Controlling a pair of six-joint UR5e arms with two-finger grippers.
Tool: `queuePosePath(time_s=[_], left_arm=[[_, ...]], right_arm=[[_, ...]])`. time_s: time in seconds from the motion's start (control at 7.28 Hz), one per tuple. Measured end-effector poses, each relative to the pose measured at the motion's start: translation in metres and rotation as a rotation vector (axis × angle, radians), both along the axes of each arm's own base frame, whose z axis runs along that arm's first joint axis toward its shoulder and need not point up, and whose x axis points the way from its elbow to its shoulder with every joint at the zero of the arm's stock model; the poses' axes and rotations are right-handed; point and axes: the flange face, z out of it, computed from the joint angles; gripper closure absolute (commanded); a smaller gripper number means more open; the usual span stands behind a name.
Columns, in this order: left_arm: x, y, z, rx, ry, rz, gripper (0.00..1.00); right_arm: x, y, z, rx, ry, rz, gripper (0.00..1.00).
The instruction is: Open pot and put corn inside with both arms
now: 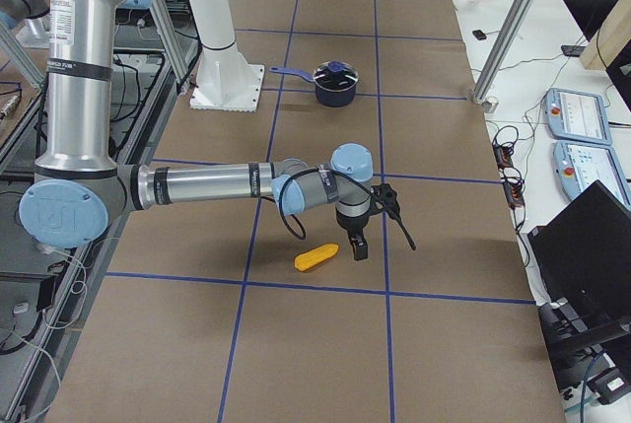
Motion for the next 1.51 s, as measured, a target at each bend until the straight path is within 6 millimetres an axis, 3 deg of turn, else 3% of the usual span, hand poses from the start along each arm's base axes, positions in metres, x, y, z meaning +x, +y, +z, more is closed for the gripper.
queuePosePath(time_s=[0.27, 0.69, 1.1, 1.51], left_arm=[[0.055, 0.027, -0.033, 0.017, -0.011, 0.011, 0.0], [0.127, 0.059, -0.066, 0.051, -0.04, 0.046, 0.0], [0.17, 0.081, -0.08, 0.091, -0.074, 0.065, 0.0], [0.193, 0.094, -0.073, 0.094, -0.096, 0.097, 0.0]], right_arm=[[-0.012, 0.015, 0.005, 0.001, -0.063, -0.054, 0.0], [-0.033, 0.041, 0.027, -0.005, -0.055, -0.154, 0.02], [-0.045, 0.056, 0.041, -0.01, -0.036, -0.215, 0.05], [-0.07, 0.062, 0.055, -0.005, 0.028, -0.279, 0.1]])
